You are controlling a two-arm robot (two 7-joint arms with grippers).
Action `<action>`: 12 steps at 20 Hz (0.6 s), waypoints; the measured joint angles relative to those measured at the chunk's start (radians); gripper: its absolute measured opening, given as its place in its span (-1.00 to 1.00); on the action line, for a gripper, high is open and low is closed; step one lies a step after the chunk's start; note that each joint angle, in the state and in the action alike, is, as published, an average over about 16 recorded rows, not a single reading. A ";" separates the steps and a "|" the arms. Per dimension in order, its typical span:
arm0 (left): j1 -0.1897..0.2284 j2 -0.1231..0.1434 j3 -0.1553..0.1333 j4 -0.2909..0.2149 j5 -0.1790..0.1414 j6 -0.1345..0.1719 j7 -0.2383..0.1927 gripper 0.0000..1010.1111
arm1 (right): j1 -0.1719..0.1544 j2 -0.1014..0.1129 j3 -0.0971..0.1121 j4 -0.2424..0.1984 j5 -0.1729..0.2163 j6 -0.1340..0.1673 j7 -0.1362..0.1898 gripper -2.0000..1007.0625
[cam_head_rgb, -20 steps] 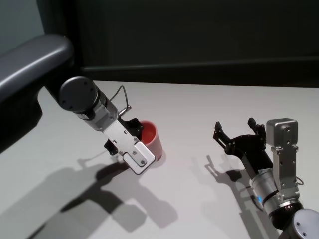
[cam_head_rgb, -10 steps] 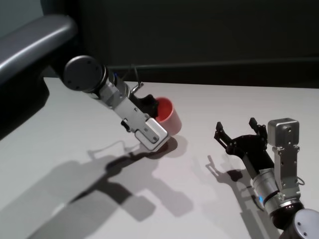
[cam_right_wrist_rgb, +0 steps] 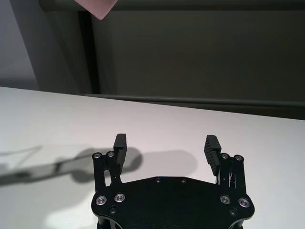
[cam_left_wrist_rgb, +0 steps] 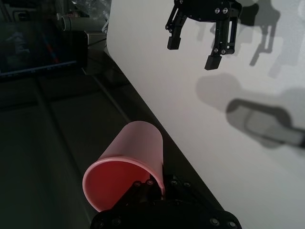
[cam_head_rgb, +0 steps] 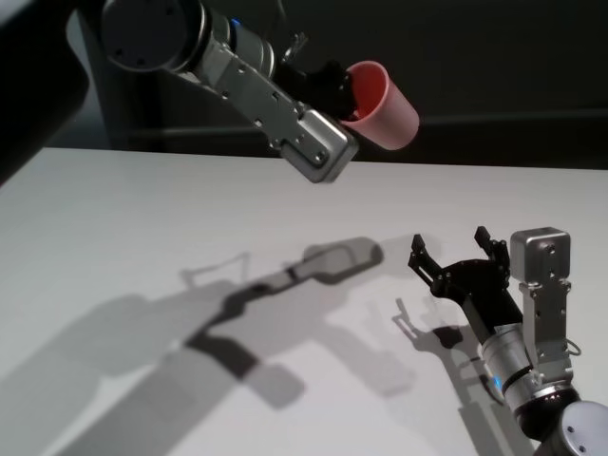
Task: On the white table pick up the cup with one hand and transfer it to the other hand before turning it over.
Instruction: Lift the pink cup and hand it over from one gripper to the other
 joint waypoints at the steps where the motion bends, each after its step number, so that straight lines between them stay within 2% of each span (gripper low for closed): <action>1: -0.006 -0.003 -0.010 0.003 -0.015 -0.008 0.008 -0.91 | 0.000 0.000 0.000 0.000 0.000 0.000 0.000 0.99; 6: -0.017 -0.007 -0.050 0.018 -0.106 -0.042 0.026 -0.91 | 0.000 0.000 0.000 0.000 0.000 0.000 0.000 0.99; 12: 0.004 0.003 -0.078 0.032 -0.232 -0.069 0.012 -0.91 | 0.000 0.000 0.000 0.000 0.000 0.000 0.000 0.99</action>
